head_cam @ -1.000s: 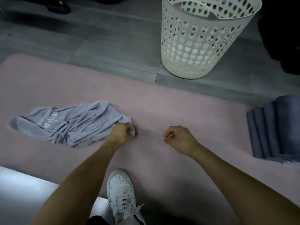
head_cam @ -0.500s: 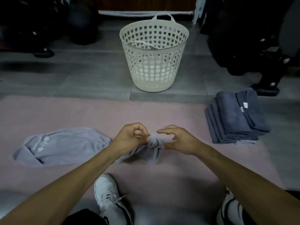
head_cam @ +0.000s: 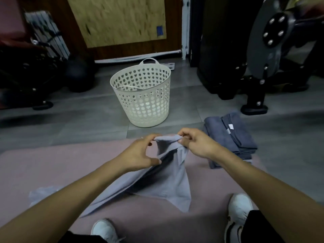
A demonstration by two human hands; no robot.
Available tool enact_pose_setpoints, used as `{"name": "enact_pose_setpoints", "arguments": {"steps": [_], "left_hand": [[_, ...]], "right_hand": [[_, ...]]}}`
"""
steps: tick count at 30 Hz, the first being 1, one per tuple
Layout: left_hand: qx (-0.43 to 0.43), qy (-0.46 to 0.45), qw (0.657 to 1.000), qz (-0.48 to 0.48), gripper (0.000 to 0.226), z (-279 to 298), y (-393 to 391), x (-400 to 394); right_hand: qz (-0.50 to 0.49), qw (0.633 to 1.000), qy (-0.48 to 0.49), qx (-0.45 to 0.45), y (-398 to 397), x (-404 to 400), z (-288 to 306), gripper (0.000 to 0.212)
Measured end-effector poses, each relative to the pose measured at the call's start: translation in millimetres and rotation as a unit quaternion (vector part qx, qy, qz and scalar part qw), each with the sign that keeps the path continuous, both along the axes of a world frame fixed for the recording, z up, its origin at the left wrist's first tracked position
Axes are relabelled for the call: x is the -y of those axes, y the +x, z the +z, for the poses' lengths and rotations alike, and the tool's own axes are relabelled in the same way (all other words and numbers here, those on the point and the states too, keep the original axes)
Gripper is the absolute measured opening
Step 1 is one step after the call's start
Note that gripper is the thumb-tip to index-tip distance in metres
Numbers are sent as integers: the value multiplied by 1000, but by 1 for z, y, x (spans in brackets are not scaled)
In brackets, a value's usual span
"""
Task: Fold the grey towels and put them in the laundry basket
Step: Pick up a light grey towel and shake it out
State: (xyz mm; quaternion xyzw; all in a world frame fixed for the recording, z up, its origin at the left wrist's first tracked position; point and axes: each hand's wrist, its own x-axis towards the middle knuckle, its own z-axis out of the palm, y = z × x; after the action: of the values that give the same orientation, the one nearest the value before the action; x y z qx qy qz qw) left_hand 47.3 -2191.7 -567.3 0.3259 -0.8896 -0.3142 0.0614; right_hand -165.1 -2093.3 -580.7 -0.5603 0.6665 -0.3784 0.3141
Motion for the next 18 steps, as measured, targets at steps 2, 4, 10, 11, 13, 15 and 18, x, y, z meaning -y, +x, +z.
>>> {"name": "enact_pose_setpoints", "arguments": {"steps": [2, 4, 10, 11, 13, 15, 18], "left_hand": [[0, -37, 999, -16, 54, 7, -15, -6], [-61, -57, 996, -15, 12, 13, -33, -7], [-211, 52, 973, 73, 17, 30, -74, 2], [-219, 69, 970, 83, 19, 28, -77, 4], [-213, 79, 969, 95, 24, 20, -79, 11], [-194, 80, 972, 106, 28, 14, -76, 20], [-168, 91, 976, 100, 17, 15, -70, 33]], "right_hand": [[3, 1000, -7, -15, -14, -5, 22, 11], [2, 999, -20, -28, -26, -8, 41, 11], [-84, 992, -92, -7, -51, -15, 52, 11], [-102, 990, -94, 2, -52, -14, 48, 11], [-107, 992, -64, -1, -51, -12, 43, 12], [-91, 995, -12, -27, -50, -9, 41, 15], [-76, 994, 29, -77, -48, -5, 40, 11]]}}
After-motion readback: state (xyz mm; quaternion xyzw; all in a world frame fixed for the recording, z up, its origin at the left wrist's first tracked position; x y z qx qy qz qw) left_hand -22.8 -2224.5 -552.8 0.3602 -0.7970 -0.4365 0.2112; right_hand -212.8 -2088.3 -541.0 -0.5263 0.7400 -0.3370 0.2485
